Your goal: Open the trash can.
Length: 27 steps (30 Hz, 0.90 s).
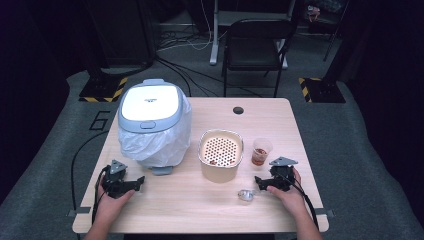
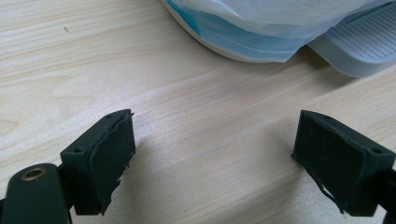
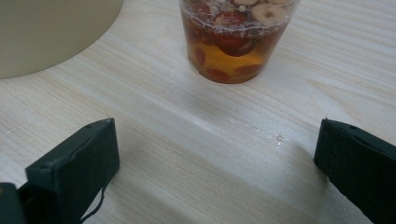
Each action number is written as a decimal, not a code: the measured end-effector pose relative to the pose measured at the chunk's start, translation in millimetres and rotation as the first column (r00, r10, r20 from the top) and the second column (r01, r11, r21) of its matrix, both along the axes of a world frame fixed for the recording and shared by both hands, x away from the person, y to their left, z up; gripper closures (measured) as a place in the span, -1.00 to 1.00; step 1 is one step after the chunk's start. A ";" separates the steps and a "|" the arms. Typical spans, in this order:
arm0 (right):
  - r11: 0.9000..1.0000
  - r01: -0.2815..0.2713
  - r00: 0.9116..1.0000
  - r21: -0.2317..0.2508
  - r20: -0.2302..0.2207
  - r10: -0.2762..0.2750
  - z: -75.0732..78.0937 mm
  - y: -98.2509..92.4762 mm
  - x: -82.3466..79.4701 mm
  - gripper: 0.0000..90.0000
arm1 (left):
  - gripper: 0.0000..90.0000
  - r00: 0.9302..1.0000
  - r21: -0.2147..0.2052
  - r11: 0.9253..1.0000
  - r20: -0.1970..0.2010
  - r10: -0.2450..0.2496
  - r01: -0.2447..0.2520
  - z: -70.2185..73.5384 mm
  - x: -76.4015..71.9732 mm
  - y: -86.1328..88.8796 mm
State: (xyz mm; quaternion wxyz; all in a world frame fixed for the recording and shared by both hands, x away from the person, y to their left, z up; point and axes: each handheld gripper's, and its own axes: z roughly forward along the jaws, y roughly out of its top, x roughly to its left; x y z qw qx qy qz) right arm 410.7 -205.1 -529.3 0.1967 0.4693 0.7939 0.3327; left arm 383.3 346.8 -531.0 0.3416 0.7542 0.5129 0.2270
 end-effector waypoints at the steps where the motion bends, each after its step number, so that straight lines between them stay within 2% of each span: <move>1: 1.000 0.000 1.000 0.000 0.000 0.000 0.0 0.1 0.0 -1.00 | -0.72 1.000 0.004 1.000 -0.008 -0.004 0.004 0.7 -0.1 0.4; 20: 1.000 0.000 1.000 0.000 0.000 0.000 0.0 -0.1 0.0 -1.00 | -0.66 1.000 -0.010 1.000 0.007 0.011 -0.011 0.3 -2.7 -2.3; 25: 1.000 -0.001 1.000 -0.004 0.003 0.001 -0.1 -0.3 0.0 -1.00 | -0.50 1.000 -0.001 1.000 -0.008 0.003 -0.003 3.1 -3.9 -3.4; 27: 1.000 0.006 1.000 0.002 -0.002 -0.006 0.0 0.4 -1.0 -1.00 | -0.43 0.999 -0.015 0.999 -0.035 -0.030 0.030 6.6 -6.7 -6.7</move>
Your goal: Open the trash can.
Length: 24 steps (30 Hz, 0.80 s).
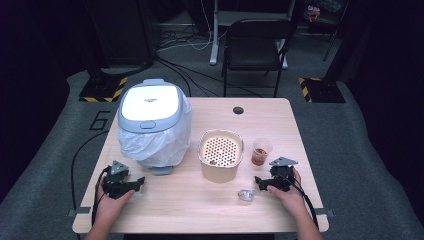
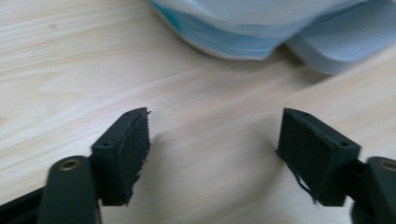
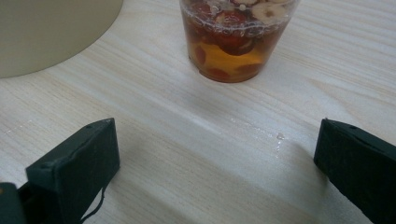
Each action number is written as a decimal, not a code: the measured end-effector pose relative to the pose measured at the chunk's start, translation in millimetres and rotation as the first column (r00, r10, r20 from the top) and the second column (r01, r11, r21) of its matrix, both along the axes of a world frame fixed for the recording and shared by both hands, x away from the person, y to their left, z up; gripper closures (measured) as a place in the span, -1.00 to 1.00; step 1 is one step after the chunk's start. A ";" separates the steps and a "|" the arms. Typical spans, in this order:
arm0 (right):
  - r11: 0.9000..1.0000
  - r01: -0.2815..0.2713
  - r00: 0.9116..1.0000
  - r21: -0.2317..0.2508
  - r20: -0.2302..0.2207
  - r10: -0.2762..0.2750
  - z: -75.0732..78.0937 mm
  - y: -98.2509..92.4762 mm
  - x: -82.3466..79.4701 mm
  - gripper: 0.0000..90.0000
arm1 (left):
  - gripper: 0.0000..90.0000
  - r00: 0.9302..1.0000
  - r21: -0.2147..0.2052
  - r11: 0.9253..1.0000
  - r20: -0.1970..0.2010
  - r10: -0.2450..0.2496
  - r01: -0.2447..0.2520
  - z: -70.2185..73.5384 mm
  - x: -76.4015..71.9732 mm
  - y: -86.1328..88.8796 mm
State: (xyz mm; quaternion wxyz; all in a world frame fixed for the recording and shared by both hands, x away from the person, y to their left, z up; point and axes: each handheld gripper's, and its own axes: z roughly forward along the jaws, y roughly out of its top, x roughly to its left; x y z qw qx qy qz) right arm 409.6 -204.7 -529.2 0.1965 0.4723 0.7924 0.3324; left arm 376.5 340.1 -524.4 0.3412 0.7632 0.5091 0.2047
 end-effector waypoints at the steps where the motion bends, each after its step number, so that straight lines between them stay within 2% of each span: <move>1: 1.000 -0.002 1.000 -0.003 -0.001 0.002 0.1 -0.3 -0.2 -1.00 | -0.43 1.000 -0.006 1.000 -0.004 -0.006 0.006 1.2 -1.4 -2.0; 2: 1.000 -0.002 1.000 -0.003 -0.001 0.002 0.1 -0.3 -0.2 -1.00 | -0.43 1.000 -0.006 1.000 -0.004 -0.006 0.006 1.2 -1.4 -2.0; 5: 1.000 -0.003 1.000 -0.003 0.001 0.003 0.0 -0.4 -0.1 -1.00 | -0.38 0.999 -0.010 0.999 0.023 -0.047 0.047 6.4 -6.9 -10.3; 13: 1.000 -0.006 1.000 -0.010 0.002 0.006 0.0 -1.0 -0.3 -1.00 | -0.27 0.994 -0.053 0.993 0.031 -0.105 0.106 14.0 -15.9 -23.3; 16: 1.000 -0.006 1.000 -0.009 0.001 0.006 0.0 -1.0 -0.5 -1.00 | -0.24 0.991 -0.054 0.990 0.032 -0.130 0.131 16.6 -18.6 -26.1; 18: 1.000 -0.006 1.000 -0.009 0.002 0.006 0.0 -1.0 -0.5 -1.00 | -0.23 0.985 -0.066 0.984 0.045 -0.164 0.167 19.9 -21.5 -30.6; 19: 1.000 -0.006 1.000 -0.008 0.001 0.006 0.0 -0.9 -0.5 -1.00 | -0.22 0.986 -0.081 0.984 0.055 -0.157 0.161 19.5 -22.2 -32.9; 22: 1.000 -0.005 1.000 -0.009 0.002 0.005 0.0 -1.0 -0.5 -1.00 | -0.21 0.982 -0.087 0.979 0.064 -0.178 0.184 20.8 -23.6 -37.1; 24: 1.000 -0.006 1.000 -0.006 0.000 0.006 0.0 -0.8 -0.6 -1.00 | -0.21 0.982 -0.100 0.978 0.072 -0.176 0.183 20.5 -23.9 -39.5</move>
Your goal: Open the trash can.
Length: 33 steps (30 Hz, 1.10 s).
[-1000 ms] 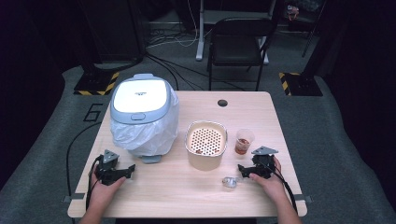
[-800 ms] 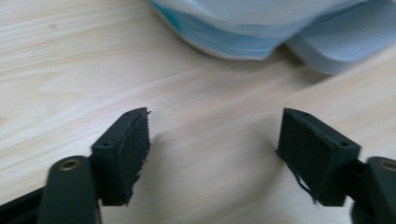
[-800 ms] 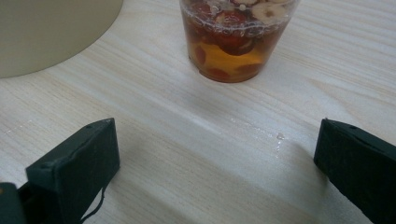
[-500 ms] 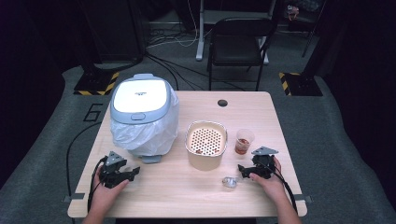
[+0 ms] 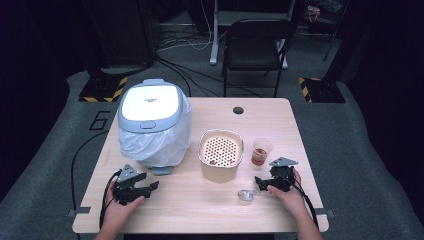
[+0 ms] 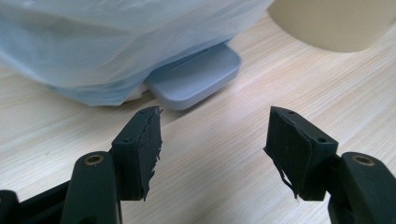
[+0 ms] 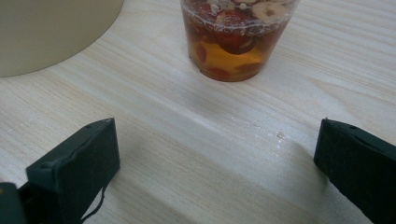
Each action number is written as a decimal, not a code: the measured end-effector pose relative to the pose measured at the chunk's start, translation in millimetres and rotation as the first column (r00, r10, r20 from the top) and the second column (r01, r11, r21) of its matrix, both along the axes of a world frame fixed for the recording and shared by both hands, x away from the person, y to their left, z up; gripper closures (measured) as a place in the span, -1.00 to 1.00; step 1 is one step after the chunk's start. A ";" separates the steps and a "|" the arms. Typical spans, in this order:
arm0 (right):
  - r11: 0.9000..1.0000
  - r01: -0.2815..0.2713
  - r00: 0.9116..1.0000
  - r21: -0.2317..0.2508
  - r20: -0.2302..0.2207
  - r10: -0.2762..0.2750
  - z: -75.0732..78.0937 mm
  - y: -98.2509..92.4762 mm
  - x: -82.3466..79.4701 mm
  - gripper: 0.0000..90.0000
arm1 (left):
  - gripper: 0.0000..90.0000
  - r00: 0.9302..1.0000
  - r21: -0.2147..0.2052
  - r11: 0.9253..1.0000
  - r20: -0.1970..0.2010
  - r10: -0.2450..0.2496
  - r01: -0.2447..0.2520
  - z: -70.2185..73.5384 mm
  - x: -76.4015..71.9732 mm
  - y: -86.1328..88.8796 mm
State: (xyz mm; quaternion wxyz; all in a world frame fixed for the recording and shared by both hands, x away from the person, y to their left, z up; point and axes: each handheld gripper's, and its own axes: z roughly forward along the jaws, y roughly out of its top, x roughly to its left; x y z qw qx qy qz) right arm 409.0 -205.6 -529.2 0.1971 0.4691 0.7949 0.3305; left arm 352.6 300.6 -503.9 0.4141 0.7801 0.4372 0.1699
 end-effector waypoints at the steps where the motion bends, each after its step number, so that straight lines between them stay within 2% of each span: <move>1: 1.000 0.000 1.000 0.000 0.000 0.000 0.0 0.0 0.0 -1.00 | -0.21 1.000 -0.004 1.000 0.006 -0.009 0.009 0.1 -0.3 -3.0; 4: 1.000 0.001 1.000 -0.002 0.001 -0.001 0.0 -0.1 0.0 -1.00 | -0.20 1.000 -0.015 1.000 0.016 -0.018 0.018 -0.2 -0.6 -8.5; 6: 1.000 0.001 1.000 0.000 0.000 -0.001 0.0 0.1 -0.1 -1.00 | -0.19 0.999 -0.015 1.000 0.040 -0.024 0.025 -1.1 -0.9 -13.4; 7: 1.000 0.001 1.000 0.000 0.000 -0.001 0.0 0.1 -0.1 -1.00 | -0.19 0.999 -0.015 1.000 0.040 -0.024 0.025 -1.1 -0.9 -13.4; 8: 1.000 0.001 1.000 0.001 0.000 -0.001 0.0 0.1 -0.1 -1.00 | -0.19 0.998 -0.013 1.000 0.060 -0.021 0.022 -1.9 -0.5 -15.8; 10: 1.000 0.002 1.000 0.001 0.000 -0.002 -0.1 0.2 -0.2 -1.00 | -0.19 0.997 -0.016 0.999 0.065 -0.031 0.032 -1.8 0.2 -19.3; 11: 1.000 0.003 1.000 0.002 0.001 -0.003 -0.1 0.2 -0.3 -1.00 | -0.19 0.996 -0.022 0.999 0.086 -0.022 0.024 -3.1 0.8 -22.3; 12: 1.000 0.003 1.000 0.002 0.003 -0.003 -0.1 0.3 -0.3 -1.00 | -0.19 0.996 -0.018 0.999 0.078 -0.034 0.036 -2.7 1.0 -22.7; 14: 1.000 0.001 1.000 0.003 0.003 -0.001 -0.2 0.2 -0.7 -1.00 | -0.19 0.996 -0.027 0.999 0.090 -0.029 0.032 -4.5 2.2 -26.8; 16: 1.000 0.002 1.000 0.004 0.003 -0.002 -0.2 0.3 -1.0 -1.00 | -0.19 0.995 -0.020 0.999 0.101 -0.026 0.028 -5.4 3.2 -29.6; 17: 1.000 0.001 1.000 0.006 0.001 -0.001 -0.2 0.4 -1.3 -1.00 | -0.19 0.993 -0.007 0.999 0.113 -0.045 0.046 -4.8 5.3 -29.0; 19: 1.000 -0.003 1.000 0.003 0.002 0.003 -0.2 0.2 -1.6 -1.00 | -0.19 0.990 -0.015 0.999 0.136 -0.036 0.038 -5.6 6.6 -30.7; 21: 1.000 0.001 1.000 0.007 -0.002 -0.001 -0.1 0.7 -2.5 -1.00 | -0.19 0.991 -0.018 0.999 0.130 -0.039 0.041 -5.9 8.4 -31.2; 25: 1.000 0.003 1.000 0.006 0.002 -0.003 -0.2 0.6 -3.6 -1.00 | -0.19 0.989 -0.013 0.999 0.146 -0.039 0.041 -9.0 13.3 -32.8; 27: 1.000 0.002 1.000 0.006 -0.001 -0.002 -0.1 0.4 -4.7 -1.00 | -0.19 0.990 -0.010 0.999 0.132 -0.044 0.046 -9.8 15.0 -32.4; 29: 1.000 0.001 1.000 0.010 0.000 -0.001 -0.3 0.4 -5.5 -1.00 | -0.19 0.990 -0.012 0.999 0.140 -0.034 0.036 -11.5 16.1 -33.8; 32: 1.000 -0.004 1.000 0.004 0.005 0.004 -0.4 -0.5 -6.1 -1.00 | -0.18 0.991 -0.019 0.999 0.131 -0.041 0.044 -11.6 17.0 -34.0; 33: 1.000 -0.005 1.000 0.000 0.006 0.005 -0.4 -0.8 -6.2 -1.00 | -0.18 0.995 -0.082 0.997 0.103 0.009 0.000 -13.8 14.5 -38.9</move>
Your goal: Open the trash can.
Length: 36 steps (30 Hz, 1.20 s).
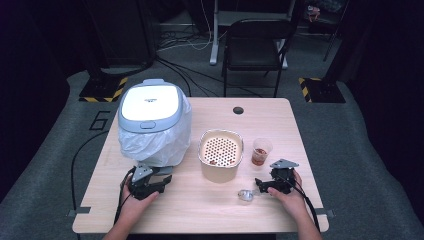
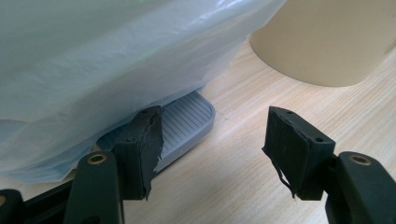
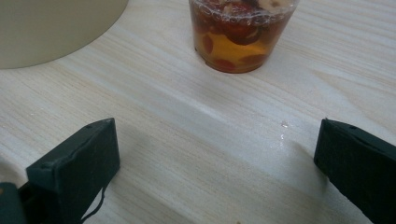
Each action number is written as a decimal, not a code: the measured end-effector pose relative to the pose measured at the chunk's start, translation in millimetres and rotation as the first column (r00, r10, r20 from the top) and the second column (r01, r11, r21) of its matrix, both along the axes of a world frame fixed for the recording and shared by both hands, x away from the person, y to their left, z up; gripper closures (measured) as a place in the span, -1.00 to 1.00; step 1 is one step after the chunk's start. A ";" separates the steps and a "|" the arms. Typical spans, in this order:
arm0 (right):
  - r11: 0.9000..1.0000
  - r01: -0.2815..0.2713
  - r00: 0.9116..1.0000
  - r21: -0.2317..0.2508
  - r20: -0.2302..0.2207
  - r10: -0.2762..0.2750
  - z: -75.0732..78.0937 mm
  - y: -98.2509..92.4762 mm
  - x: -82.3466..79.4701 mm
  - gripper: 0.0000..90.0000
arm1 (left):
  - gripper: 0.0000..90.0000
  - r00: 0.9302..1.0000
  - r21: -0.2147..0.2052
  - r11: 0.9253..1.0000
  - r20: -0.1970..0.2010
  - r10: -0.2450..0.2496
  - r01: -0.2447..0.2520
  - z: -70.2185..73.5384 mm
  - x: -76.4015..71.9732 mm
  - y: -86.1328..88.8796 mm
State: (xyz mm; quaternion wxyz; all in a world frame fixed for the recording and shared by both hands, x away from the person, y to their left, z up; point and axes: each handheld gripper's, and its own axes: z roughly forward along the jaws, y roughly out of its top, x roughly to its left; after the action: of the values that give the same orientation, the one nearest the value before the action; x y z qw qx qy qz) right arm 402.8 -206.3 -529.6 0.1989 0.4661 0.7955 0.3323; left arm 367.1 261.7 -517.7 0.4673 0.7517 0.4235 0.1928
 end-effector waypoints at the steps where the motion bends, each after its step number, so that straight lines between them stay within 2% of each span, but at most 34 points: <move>1: 1.000 0.003 1.000 0.000 -0.005 -0.003 0.2 0.2 -0.7 -1.00 | -0.18 1.000 0.005 1.000 0.009 0.001 -0.001 -0.7 0.5 -0.5; 2: 1.000 0.005 1.000 0.000 -0.005 -0.005 0.2 0.2 -1.0 -1.00 | -0.19 1.000 0.014 1.000 0.002 -0.011 0.011 -0.5 0.8 -0.3; 3: 1.000 0.002 1.000 0.004 -0.009 -0.002 0.5 0.3 -1.3 -1.00 | -0.20 1.000 0.022 1.000 0.017 -0.009 0.008 -1.5 1.1 -1.2; 4: 1.000 0.004 1.000 0.004 -0.007 -0.004 0.3 0.4 -1.4 -1.00 | -0.21 0.998 0.078 0.996 0.045 -0.046 0.043 -0.2 3.3 1.6; 6: 1.000 0.009 1.000 0.007 -0.005 -0.009 0.2 0.8 -1.6 -1.00 | -0.21 0.997 0.092 0.994 0.045 -0.059 0.055 0.1 3.3 0.4; 7: 1.000 0.009 1.000 0.007 -0.005 -0.009 0.2 0.8 -1.7 -1.00 | -0.21 0.997 0.100 0.994 0.058 -0.051 0.045 -0.8 3.0 -1.2; 8: 1.000 0.009 1.000 0.007 -0.005 -0.009 0.2 0.8 -1.7 -1.00 | -0.21 0.996 0.119 0.991 0.059 -0.063 0.055 -0.5 2.8 -1.3; 10: 1.000 0.009 1.000 0.007 -0.005 -0.009 0.2 0.8 -1.7 -1.00 | -0.21 0.997 0.115 0.992 0.059 -0.055 0.048 -1.2 2.8 -1.8; 14: 1.000 0.009 1.000 0.007 -0.005 -0.009 0.2 0.8 -1.7 -1.00 | -0.20 0.999 0.065 0.997 0.021 -0.042 0.041 -1.1 3.7 -0.3; 17: 1.000 0.009 1.000 0.007 -0.005 -0.009 0.2 0.8 -1.7 -1.00 | -0.20 0.998 0.108 0.994 0.042 -0.041 0.036 -1.4 3.5 -2.5; 18: 1.000 0.009 1.000 0.007 -0.005 -0.009 0.2 0.8 -1.7 -1.00 | -0.20 0.998 0.108 0.994 0.042 -0.041 0.036 -1.4 3.5 -2.5; 20: 1.000 0.009 1.000 0.007 -0.005 -0.009 0.2 0.8 -1.7 -1.00 | -0.20 0.996 0.159 0.987 0.082 -0.037 0.024 -3.3 3.5 -5.9; 24: 1.000 0.007 1.000 0.007 -0.005 -0.007 0.2 0.9 -1.9 -1.00 | -0.20 0.998 0.162 0.987 0.057 -0.030 0.021 -1.8 4.3 -8.1; 25: 1.000 0.006 1.000 0.008 -0.005 -0.006 0.2 0.9 -2.0 -1.00 | -0.20 0.999 0.137 0.990 0.036 -0.021 0.015 -2.9 3.2 -10.0; 26: 1.000 0.006 1.000 0.008 -0.004 -0.006 0.1 1.0 -2.1 -1.00 | -0.20 0.998 0.169 0.985 0.055 -0.033 0.023 -1.8 4.4 -8.3; 27: 1.000 0.006 1.000 0.008 -0.004 -0.006 0.1 1.0 -2.1 -1.00 | -0.20 0.999 0.162 0.987 0.047 -0.027 0.019 -1.8 4.0 -8.9; 29: 1.000 0.006 1.000 0.007 -0.004 -0.006 0.1 1.0 -2.1 -1.00 | -0.20 0.998 0.191 0.982 0.065 -0.024 0.011 -2.3 3.5 -10.9; 30: 1.000 0.006 1.000 0.008 -0.004 -0.006 0.1 1.0 -2.1 -1.00 | -0.20 0.998 0.199 0.980 0.059 -0.031 0.019 -1.7 3.7 -10.7; 31: 1.000 0.006 1.000 0.008 -0.004 -0.006 0.1 1.0 -2.1 -1.00 | -0.20 0.998 0.199 0.980 0.059 -0.031 0.019 -1.7 3.7 -10.7; 32: 1.000 0.001 1.000 0.002 0.000 -0.001 0.0 0.6 -1.8 -1.00 | -0.20 0.998 0.170 0.985 0.053 -0.030 0.021 -2.7 4.2 -9.1; 34: 1.000 0.003 1.000 0.006 -0.003 -0.003 0.1 0.9 -2.0 -1.00 | -0.20 0.999 0.148 0.989 0.045 -0.026 0.019 -3.2 4.5 -7.5; 36: 1.000 0.000 1.000 0.004 -0.001 0.000 0.1 0.6 -1.8 -1.00 | -0.20 0.998 0.165 0.986 0.048 -0.038 0.029 -3.0 5.0 -6.8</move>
State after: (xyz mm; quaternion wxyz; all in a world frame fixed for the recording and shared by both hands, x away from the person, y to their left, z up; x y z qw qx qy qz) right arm 401.0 -205.7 -529.6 0.1977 0.4668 0.7947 0.3338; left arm 372.1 254.9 -520.6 0.4177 0.7894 0.3815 0.2383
